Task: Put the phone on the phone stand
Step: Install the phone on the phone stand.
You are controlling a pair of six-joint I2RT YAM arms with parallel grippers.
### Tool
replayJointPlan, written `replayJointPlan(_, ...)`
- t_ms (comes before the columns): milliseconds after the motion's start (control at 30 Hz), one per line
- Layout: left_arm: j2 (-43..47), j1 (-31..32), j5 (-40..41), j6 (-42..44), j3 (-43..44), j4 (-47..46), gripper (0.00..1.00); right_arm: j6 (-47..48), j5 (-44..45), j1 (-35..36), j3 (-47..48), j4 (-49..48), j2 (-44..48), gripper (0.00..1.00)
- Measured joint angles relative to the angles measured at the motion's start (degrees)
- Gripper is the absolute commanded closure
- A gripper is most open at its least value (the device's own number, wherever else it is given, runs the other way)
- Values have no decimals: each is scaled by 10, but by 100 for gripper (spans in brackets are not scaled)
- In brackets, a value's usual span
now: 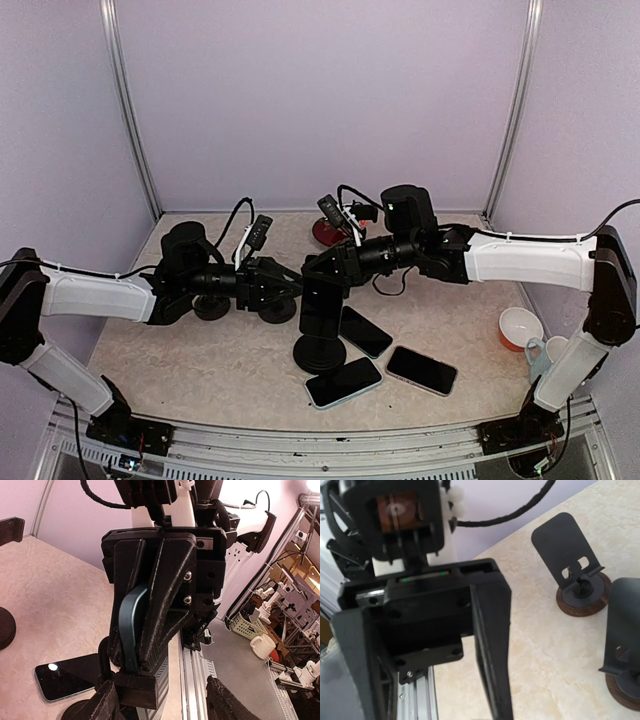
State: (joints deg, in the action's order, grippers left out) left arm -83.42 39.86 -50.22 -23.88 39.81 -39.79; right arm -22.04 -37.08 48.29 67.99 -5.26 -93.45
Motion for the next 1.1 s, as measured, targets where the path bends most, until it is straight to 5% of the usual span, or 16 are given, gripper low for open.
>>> replayJointPlan(700,0,0,-8,-1,-1,-6,40,13,28,-5,-7,27,3,44)
replayJointPlan(833,0,0,-9,-1,-4,-9,40,11,37,-5,-11,39,4,30)
replayJointPlan(967,1,0,-9,-1,-6,-9,40,11,52,-6,-12,57,6,2)
replayJointPlan(1100,1,0,-10,-1,-7,-9,40,10,65,-9,-14,70,8,0)
